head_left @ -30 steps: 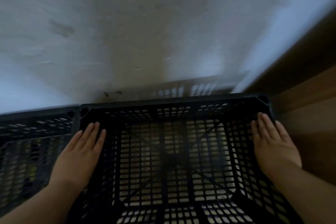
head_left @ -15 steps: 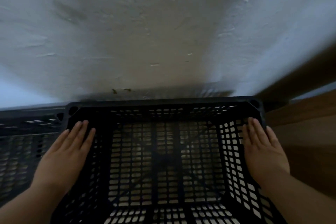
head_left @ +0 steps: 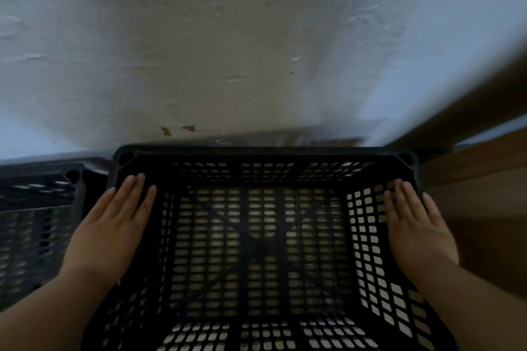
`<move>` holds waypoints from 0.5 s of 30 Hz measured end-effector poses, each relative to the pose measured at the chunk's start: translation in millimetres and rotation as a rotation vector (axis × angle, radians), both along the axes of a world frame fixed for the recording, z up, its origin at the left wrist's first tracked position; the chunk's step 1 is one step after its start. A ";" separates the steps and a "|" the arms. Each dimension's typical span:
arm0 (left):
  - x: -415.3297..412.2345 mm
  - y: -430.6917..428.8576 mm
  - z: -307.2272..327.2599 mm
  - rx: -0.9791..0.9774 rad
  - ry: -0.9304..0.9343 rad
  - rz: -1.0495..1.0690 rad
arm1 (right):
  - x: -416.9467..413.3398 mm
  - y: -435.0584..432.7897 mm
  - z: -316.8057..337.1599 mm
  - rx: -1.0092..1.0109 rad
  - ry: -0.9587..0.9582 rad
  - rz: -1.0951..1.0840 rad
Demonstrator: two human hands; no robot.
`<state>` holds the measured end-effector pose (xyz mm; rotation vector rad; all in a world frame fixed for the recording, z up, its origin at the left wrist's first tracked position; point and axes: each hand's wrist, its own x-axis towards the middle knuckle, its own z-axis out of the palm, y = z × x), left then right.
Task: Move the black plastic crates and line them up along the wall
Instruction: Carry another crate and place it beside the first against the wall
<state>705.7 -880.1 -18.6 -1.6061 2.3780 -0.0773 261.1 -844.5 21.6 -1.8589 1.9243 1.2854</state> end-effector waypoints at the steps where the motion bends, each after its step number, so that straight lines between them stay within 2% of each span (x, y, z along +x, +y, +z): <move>1: -1.8 0.2 2.7 0.026 0.008 -0.001 | -0.1 -1.0 1.0 -0.006 -0.003 -0.010; 5: -9.2 1.0 5.9 0.069 0.003 0.018 | -3.5 -10.5 1.2 -0.009 0.014 -0.015; 8: -9.8 -0.8 2.4 0.001 0.034 0.004 | -7.0 -21.4 -0.8 -0.029 0.022 0.010; 15: -11.2 2.9 -0.5 0.022 -0.087 0.071 | -8.2 -32.3 -0.6 -0.077 0.006 0.013</move>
